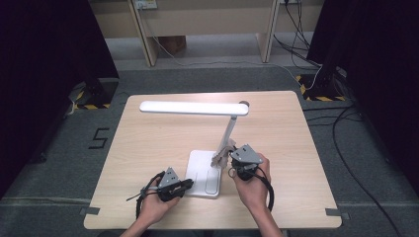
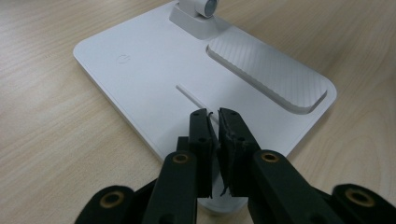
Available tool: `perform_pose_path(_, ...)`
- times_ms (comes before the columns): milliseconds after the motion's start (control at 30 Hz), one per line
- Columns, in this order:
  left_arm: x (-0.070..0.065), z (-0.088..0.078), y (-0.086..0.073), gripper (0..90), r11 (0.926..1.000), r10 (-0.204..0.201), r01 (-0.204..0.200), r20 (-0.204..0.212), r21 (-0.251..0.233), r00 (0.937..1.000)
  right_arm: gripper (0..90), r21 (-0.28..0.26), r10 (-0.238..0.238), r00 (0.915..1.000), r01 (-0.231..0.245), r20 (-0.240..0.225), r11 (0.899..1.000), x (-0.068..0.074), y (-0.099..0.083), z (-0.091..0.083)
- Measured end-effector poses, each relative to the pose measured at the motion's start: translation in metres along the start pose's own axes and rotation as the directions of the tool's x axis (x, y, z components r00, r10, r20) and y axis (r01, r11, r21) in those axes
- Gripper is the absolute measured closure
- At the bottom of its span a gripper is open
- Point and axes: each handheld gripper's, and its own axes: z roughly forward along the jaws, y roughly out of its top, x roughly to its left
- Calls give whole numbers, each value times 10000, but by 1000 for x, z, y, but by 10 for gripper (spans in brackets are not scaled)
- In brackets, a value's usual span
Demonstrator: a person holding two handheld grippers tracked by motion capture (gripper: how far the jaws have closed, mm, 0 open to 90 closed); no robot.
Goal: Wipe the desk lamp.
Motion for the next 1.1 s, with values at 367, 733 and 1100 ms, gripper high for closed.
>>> perform_pose_path(367,0,0,0,829,10000,18,-18,-3,1,10000,841,173,-32,10000,33,-67,9998,3,-5,5)
perform_pose_path(733,0,0,0,830,10000,18,-18,-3,-3,10000,841,317,-64,9999,67,-99,9995,4,-8,9)
perform_pose_path(1100,0,0,0,830,10000,-4,4,1,-21,10000,841,501,-47,9997,59,-234,9987,6,-14,16)
